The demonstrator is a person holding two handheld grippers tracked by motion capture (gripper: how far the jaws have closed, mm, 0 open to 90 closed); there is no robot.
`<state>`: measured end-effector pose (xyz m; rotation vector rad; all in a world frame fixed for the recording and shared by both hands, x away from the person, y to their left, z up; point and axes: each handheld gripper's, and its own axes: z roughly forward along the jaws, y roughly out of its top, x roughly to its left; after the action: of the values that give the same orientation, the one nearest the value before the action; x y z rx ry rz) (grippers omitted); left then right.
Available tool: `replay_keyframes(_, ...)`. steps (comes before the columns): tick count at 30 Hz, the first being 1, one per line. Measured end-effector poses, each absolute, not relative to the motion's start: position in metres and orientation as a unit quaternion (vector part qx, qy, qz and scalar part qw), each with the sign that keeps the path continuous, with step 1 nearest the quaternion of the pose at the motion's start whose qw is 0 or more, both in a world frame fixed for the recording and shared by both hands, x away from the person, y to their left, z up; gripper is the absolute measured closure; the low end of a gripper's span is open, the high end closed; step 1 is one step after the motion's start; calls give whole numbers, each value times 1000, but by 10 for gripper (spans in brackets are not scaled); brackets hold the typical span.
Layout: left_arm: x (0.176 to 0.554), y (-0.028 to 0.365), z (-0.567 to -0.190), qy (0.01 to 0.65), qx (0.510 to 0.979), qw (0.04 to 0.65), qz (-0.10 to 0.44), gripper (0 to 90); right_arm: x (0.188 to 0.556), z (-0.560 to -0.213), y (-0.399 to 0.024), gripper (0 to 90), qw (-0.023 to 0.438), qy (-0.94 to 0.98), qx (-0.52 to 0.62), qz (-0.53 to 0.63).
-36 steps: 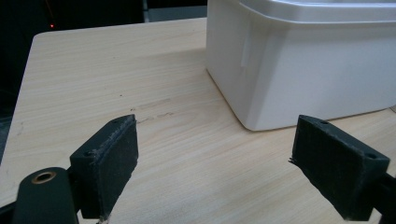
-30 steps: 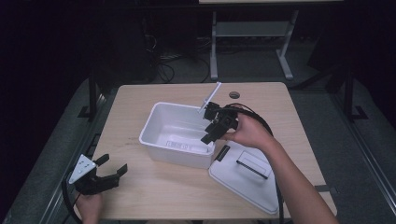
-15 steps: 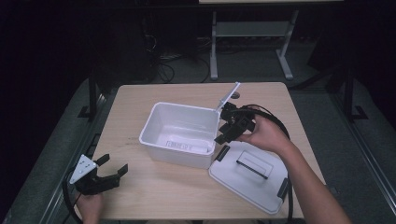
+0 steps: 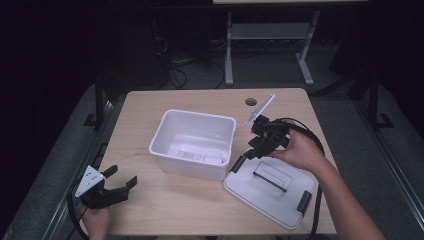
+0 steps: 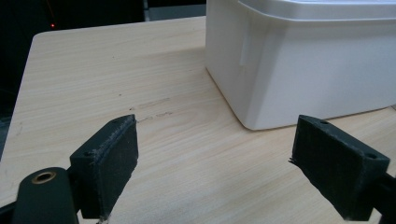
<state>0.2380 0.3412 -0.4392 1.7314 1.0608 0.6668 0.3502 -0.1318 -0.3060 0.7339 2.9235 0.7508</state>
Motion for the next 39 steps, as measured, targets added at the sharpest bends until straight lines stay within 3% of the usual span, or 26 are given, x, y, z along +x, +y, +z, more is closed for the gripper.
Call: replay_keyframes(39, 238, 340, -439, 436, 710, 479, 275, 136, 329, -344, -177, 494, 7, 931, 273, 244)
